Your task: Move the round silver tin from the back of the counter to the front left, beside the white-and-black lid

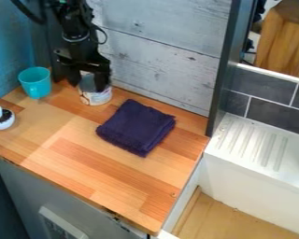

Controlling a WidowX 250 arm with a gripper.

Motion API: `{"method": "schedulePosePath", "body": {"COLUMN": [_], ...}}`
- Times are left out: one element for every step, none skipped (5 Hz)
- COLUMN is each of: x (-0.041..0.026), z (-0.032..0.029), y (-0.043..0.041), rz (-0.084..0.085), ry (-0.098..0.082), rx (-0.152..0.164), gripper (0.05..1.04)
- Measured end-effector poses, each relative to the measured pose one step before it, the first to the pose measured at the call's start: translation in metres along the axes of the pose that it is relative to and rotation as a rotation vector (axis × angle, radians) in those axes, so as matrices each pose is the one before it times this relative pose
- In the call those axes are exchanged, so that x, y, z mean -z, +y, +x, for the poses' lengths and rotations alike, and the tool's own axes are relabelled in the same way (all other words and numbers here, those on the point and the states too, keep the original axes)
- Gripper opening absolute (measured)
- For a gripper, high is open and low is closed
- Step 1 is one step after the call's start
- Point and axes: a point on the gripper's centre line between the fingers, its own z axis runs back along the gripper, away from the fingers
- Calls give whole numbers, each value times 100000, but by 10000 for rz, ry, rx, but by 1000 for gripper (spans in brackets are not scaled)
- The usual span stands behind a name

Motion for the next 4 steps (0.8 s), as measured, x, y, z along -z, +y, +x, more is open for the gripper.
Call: {"method": "schedulePosePath", "body": {"x": [150, 342, 323, 1227], "z": [898, 797, 824, -257], "y": [359, 365, 387, 420], "rz": [206, 207, 229, 296], "ry": [-576, -356, -152, 235], "rx": [-700, -491, -186, -95], "gripper": [1000, 1000, 1000, 1000]}}
